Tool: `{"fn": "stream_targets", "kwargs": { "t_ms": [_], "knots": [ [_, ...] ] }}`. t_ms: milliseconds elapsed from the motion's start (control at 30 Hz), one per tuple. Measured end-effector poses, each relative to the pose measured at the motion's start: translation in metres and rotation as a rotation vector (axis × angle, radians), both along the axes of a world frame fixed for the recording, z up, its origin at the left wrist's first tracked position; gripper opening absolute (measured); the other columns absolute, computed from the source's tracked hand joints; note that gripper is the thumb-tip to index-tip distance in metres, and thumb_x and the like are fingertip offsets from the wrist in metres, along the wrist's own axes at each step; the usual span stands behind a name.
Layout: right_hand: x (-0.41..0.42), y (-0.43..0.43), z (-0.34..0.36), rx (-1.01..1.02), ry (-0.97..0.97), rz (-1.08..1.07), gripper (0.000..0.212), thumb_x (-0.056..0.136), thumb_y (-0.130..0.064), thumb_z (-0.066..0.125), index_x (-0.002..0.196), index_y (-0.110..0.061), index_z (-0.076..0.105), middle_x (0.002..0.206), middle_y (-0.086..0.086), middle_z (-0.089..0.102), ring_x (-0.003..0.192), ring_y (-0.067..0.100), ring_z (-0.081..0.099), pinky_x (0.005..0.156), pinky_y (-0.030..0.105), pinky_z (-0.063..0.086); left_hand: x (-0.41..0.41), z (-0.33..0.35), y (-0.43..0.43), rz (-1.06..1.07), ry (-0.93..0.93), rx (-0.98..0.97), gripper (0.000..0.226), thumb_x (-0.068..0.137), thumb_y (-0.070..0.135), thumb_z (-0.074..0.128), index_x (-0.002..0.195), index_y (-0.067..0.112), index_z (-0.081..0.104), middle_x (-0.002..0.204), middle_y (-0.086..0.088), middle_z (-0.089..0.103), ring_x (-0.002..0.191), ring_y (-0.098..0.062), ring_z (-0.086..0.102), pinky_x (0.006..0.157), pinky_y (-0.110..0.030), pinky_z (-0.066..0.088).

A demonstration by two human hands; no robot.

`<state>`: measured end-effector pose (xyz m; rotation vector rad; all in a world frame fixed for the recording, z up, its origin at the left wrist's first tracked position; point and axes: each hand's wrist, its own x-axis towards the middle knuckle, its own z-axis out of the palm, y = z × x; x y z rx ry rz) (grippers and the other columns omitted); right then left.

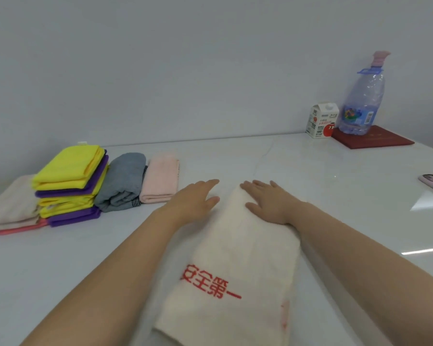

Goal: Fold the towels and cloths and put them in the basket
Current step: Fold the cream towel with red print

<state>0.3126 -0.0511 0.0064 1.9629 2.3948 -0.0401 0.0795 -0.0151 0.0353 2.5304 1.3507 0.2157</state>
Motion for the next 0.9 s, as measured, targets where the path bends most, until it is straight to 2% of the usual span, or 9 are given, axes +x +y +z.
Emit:
{"fn": "stream_targets", "kwargs": {
  "t_ms": [67,167,267,367,500,633,733,800,900],
  "knots": [
    [-0.016,0.009,0.006,0.106,-0.06,0.161,0.06,0.097,-0.039,0.024,0.152,-0.023,0.007,0.159,-0.002,0.015,0.146,0.017,0.014,0.118,0.041,0.01,-0.001,-0.009,0.009,0.033,-0.073,-0.06,0.052,0.099,0.036,0.039,0.148,0.03,0.023,0.152,0.002,0.032,0.136,-0.018,0.034,0.109,-0.035,0.03],
    [-0.023,0.024,0.015,0.322,-0.224,0.259,0.064,0.082,-0.022,0.039,0.145,-0.009,0.035,0.144,0.014,0.044,0.128,0.03,0.048,0.107,0.045,0.034,-0.002,-0.022,0.015,0.085,-0.194,-0.093,0.052,0.099,0.034,0.041,0.148,0.027,0.025,0.153,0.002,0.03,0.139,-0.017,0.03,0.113,-0.032,0.024],
    [-0.016,0.03,0.012,0.486,-0.185,-0.013,0.066,0.069,-0.009,0.064,0.133,-0.003,0.051,0.137,0.021,0.05,0.12,0.037,0.054,0.1,0.053,0.039,0.004,-0.03,0.01,0.007,-0.239,-0.091,0.053,0.1,0.036,0.04,0.15,0.028,0.023,0.158,0.002,0.017,0.145,-0.016,0.013,0.115,-0.028,0.009],
    [-0.003,0.017,0.008,0.551,-0.058,-0.394,0.044,0.081,-0.011,0.058,0.124,-0.002,0.054,0.13,0.021,0.054,0.114,0.037,0.053,0.094,0.046,0.042,0.015,-0.038,0.011,-0.013,-0.089,-0.056,0.055,0.099,0.045,0.034,0.15,0.03,0.018,0.16,0.002,0.008,0.146,-0.017,0.008,0.118,-0.037,0.008],
    [0.019,-0.003,0.001,0.31,0.177,-0.802,0.049,0.095,-0.045,0.035,0.118,-0.005,0.051,0.118,0.013,0.056,0.111,0.031,0.049,0.087,0.039,0.038,0.027,-0.035,0.018,0.223,-0.214,-0.06,0.068,0.094,0.042,0.047,0.151,0.021,0.017,0.148,-0.005,0.036,0.136,-0.026,0.031,0.109,-0.04,0.03],
    [0.027,-0.003,0.001,0.117,0.387,-0.844,0.061,0.087,-0.061,0.042,0.111,-0.008,0.058,0.112,0.011,0.061,0.111,0.032,0.053,0.086,0.037,0.041,0.041,-0.023,0.022,0.31,-0.254,-0.128,0.071,0.088,0.034,0.055,0.148,0.018,0.021,0.139,-0.005,0.045,0.129,-0.026,0.037,0.099,-0.038,0.036],
    [0.026,0.002,0.008,-0.026,0.446,-0.764,0.04,0.079,-0.053,0.057,0.084,-0.013,0.053,0.104,0.011,0.058,0.108,0.032,0.055,0.075,0.03,0.041,0.046,-0.019,0.025,0.362,-0.357,-0.207,0.074,0.086,0.024,0.06,0.148,0.012,0.021,0.145,-0.008,0.04,0.131,-0.026,0.039,0.099,-0.032,0.036],
    [0.024,0.004,0.013,-0.081,0.461,-0.731,0.035,0.079,-0.044,0.062,0.084,-0.013,0.048,0.111,0.013,0.055,0.106,0.03,0.054,0.071,0.028,0.038,0.046,-0.019,0.028,0.374,-0.398,-0.244,0.076,0.085,0.023,0.061,0.149,0.011,0.02,0.147,-0.008,0.039,0.132,-0.025,0.04,0.1,-0.031,0.036],
    [0.02,0.007,0.023,-0.113,0.627,-0.672,0.024,0.081,-0.027,0.066,0.079,-0.01,0.05,0.093,0.009,0.055,0.075,0.018,0.052,0.055,0.025,0.034,0.044,-0.017,0.035,0.375,-0.52,-0.341,0.083,0.084,0.024,0.065,0.151,0.014,0.017,0.146,-0.007,0.041,0.133,-0.023,0.04,0.105,-0.032,0.034]
  ]
}}
